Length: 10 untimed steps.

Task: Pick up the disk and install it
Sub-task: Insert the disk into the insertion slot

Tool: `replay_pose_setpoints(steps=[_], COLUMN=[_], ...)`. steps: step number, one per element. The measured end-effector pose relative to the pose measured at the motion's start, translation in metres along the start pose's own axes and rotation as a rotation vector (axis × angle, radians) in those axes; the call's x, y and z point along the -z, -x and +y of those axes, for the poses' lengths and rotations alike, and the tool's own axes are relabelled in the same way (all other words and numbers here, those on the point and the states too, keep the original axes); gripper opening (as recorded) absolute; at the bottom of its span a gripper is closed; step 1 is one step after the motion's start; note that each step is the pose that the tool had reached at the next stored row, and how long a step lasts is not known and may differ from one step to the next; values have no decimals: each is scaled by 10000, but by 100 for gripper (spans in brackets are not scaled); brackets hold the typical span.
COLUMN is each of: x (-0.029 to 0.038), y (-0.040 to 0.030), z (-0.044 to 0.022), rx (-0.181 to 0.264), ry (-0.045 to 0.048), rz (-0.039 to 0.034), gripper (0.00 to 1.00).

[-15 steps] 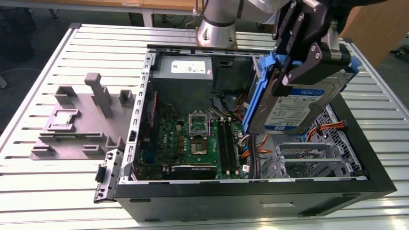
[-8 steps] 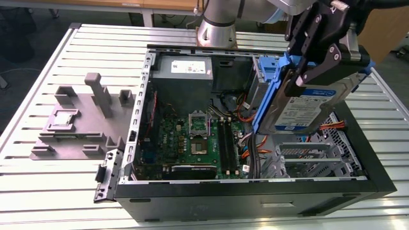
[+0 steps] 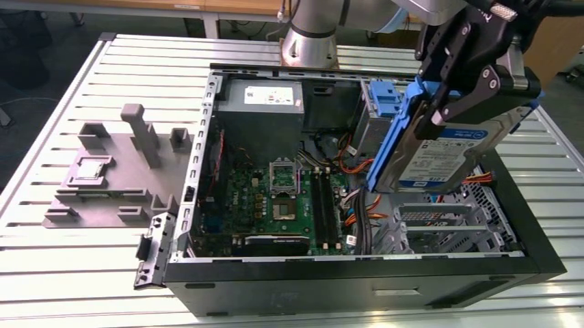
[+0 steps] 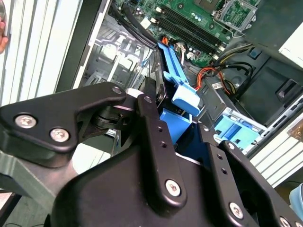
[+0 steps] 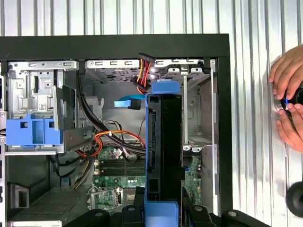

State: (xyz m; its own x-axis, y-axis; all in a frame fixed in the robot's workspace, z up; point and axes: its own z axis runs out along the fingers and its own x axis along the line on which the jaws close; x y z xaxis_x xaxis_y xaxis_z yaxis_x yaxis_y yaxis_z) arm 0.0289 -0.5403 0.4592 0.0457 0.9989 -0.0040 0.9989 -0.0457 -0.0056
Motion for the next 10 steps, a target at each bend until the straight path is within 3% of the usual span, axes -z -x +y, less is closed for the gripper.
replay_pose_setpoints(steps=[6, 10], x=[-6, -10], y=[75, 89], z=[12, 83], rx=[0, 1], ry=[1, 2], rz=[-14, -19], gripper=[37, 37])
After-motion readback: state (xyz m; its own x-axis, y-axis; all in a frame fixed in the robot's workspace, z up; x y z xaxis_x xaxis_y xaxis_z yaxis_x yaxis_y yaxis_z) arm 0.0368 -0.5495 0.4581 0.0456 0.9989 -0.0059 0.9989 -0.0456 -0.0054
